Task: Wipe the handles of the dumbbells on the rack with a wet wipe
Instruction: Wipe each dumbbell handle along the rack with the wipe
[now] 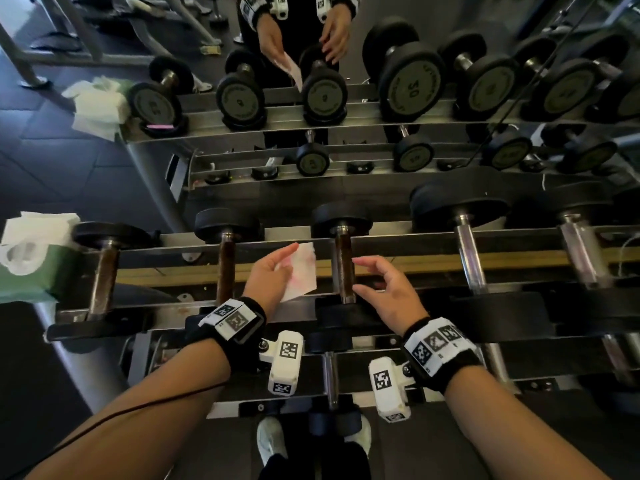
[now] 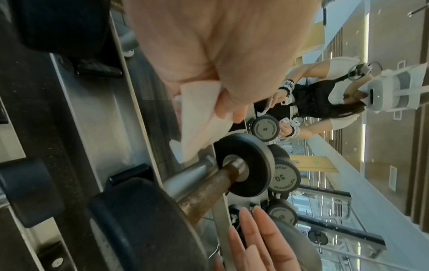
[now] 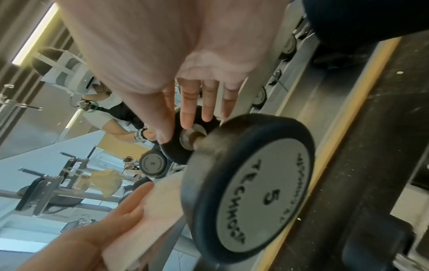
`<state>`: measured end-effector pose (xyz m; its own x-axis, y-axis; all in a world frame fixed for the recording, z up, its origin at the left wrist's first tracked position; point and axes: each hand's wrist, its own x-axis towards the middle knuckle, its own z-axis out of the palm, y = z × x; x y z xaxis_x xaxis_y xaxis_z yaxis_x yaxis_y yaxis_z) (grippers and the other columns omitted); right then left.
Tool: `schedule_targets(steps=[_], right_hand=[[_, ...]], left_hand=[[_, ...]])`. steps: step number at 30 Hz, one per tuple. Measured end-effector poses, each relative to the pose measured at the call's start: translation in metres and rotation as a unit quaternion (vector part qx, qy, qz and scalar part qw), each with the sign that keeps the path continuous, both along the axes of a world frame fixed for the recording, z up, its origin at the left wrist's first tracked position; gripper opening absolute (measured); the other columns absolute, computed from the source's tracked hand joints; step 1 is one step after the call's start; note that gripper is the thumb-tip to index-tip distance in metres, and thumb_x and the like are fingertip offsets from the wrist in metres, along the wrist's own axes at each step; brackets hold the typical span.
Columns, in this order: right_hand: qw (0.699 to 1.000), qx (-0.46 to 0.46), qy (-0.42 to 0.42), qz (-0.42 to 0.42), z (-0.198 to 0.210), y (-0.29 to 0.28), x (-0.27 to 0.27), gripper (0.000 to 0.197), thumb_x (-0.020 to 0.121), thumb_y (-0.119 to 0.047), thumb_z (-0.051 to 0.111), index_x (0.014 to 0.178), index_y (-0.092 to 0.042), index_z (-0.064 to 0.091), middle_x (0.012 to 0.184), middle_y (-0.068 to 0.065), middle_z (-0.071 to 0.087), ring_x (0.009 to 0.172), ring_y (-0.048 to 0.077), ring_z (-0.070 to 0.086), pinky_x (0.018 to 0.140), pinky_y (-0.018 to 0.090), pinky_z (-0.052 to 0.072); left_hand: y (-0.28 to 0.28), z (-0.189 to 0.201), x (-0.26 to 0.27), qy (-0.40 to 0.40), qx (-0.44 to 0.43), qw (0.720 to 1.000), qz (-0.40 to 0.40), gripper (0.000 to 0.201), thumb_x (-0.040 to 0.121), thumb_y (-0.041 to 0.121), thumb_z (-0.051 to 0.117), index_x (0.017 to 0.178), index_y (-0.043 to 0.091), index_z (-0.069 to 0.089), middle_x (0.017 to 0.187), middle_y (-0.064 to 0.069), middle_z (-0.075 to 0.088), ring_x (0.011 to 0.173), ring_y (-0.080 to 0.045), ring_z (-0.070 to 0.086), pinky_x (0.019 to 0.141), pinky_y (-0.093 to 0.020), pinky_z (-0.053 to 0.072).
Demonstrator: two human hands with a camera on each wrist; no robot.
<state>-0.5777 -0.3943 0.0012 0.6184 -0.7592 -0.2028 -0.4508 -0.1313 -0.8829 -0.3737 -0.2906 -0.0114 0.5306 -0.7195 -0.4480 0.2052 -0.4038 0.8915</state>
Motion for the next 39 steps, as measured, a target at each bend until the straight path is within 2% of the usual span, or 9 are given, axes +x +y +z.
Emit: schedule_targets(steps=[5, 11, 14, 19, 24, 28, 33, 35, 39], right_hand=[[0.999, 0.041, -0.016, -0.027, -0.015, 0.015, -0.018, 0.046, 0.085, -0.018, 0.073, 0.124, -0.036, 0.057, 0.126, -0.022, 0.057, 0.125, -0.001, 0.046, 0.111, 0.037, 0.036], [0.995, 0.073, -0.03, -0.066, -0.03, 0.021, -0.026, 0.052, 0.082, -0.015, 0.077, 0.125, -0.034, 0.055, 0.13, -0.013, 0.058, 0.127, 0.005, 0.049, 0.114, 0.041, 0.036], [0.994, 0.075, -0.027, -0.072, -0.03, 0.021, -0.025, 0.054, 0.082, -0.015, 0.076, 0.126, -0.036, 0.053, 0.133, -0.013, 0.056, 0.129, 0.005, 0.047, 0.115, 0.039, 0.034], [0.997, 0.051, -0.005, -0.049, -0.026, 0.025, -0.027, 0.039, 0.086, -0.022, 0.072, 0.12, -0.036, 0.059, 0.129, -0.021, 0.054, 0.118, -0.011, 0.048, 0.108, 0.028, 0.036], [0.996, 0.039, -0.036, -0.071, -0.03, 0.031, -0.029, 0.017, 0.086, -0.016, 0.072, 0.1, -0.024, 0.069, 0.131, -0.011, 0.054, 0.123, 0.002, 0.049, 0.111, 0.032, 0.036], [0.994, 0.064, -0.057, -0.067, -0.033, 0.03, -0.03, 0.018, 0.086, -0.015, 0.072, 0.097, -0.029, 0.068, 0.126, -0.011, 0.058, 0.119, 0.004, 0.054, 0.107, 0.035, 0.041], [0.991, 0.08, -0.08, -0.069, -0.039, 0.028, -0.031, 0.022, 0.086, -0.018, 0.072, 0.093, -0.039, 0.069, 0.116, -0.02, 0.063, 0.112, -0.001, 0.058, 0.094, 0.019, 0.044], [0.99, 0.082, -0.096, -0.069, -0.042, 0.028, -0.031, 0.022, 0.086, -0.016, 0.072, 0.093, -0.037, 0.07, 0.111, -0.024, 0.065, 0.108, -0.004, 0.06, 0.086, 0.009, 0.044], [0.988, 0.083, -0.117, -0.06, -0.044, 0.027, -0.031, 0.019, 0.087, -0.015, 0.071, 0.096, -0.031, 0.07, 0.109, -0.02, 0.068, 0.105, -0.003, 0.061, 0.082, 0.005, 0.044]], left_hand=[[-0.027, -0.016, -0.011, -0.033, -0.007, 0.997, -0.067, 0.047, 0.1, 0.012, 0.05, 0.142, 0.033, 0.049, 0.149, -0.004, 0.046, 0.131, -0.021, 0.048, 0.111, -0.047, 0.041], [-0.052, -0.024, -0.025, 0.022, -0.038, 0.996, -0.079, 0.041, 0.104, 0.017, 0.044, 0.144, 0.028, 0.047, 0.145, -0.006, 0.052, 0.131, -0.022, 0.051, 0.112, -0.05, 0.039], [-0.057, -0.024, -0.028, 0.02, -0.038, 0.996, -0.083, 0.044, 0.105, 0.019, 0.042, 0.147, 0.032, 0.043, 0.139, -0.002, 0.057, 0.118, -0.017, 0.06, 0.104, -0.045, 0.048], [-0.055, -0.026, -0.032, 0.039, -0.024, 0.994, -0.097, 0.044, 0.105, 0.012, 0.041, 0.145, 0.029, 0.046, 0.136, -0.004, 0.059, 0.12, -0.019, 0.059, 0.106, -0.045, 0.047], [-0.035, -0.027, -0.031, 0.058, -0.01, 0.986, -0.158, 0.047, 0.103, 0.007, 0.041, 0.146, 0.028, 0.044, 0.13, 0.007, 0.056, 0.109, -0.005, 0.059, 0.084, -0.024, 0.05], [-0.028, -0.026, -0.024, 0.003, -0.004, 0.984, -0.178, 0.05, 0.103, 0.008, 0.042, 0.147, 0.032, 0.041, 0.143, -0.003, 0.05, 0.12, -0.016, 0.055, 0.091, -0.029, 0.051], [-0.049, -0.022, -0.021, -0.052, -0.033, 0.987, -0.147, 0.057, 0.102, 0.007, 0.045, 0.151, 0.033, 0.034, 0.131, 0.009, 0.046, 0.093, 0.002, 0.061, 0.062, -0.007, 0.049], [-0.052, -0.024, -0.024, -0.04, -0.042, 0.987, -0.152, 0.052, 0.102, 0.008, 0.044, 0.149, 0.031, 0.04, 0.132, 0.009, 0.051, 0.093, 0.007, 0.064, 0.068, -0.008, 0.051], [-0.038, -0.026, -0.027, -0.011, -0.033, 0.982, -0.185, 0.047, 0.102, 0.008, 0.045, 0.143, 0.031, 0.049, 0.136, -0.003, 0.056, 0.115, -0.011, 0.061, 0.099, -0.032, 0.051]])
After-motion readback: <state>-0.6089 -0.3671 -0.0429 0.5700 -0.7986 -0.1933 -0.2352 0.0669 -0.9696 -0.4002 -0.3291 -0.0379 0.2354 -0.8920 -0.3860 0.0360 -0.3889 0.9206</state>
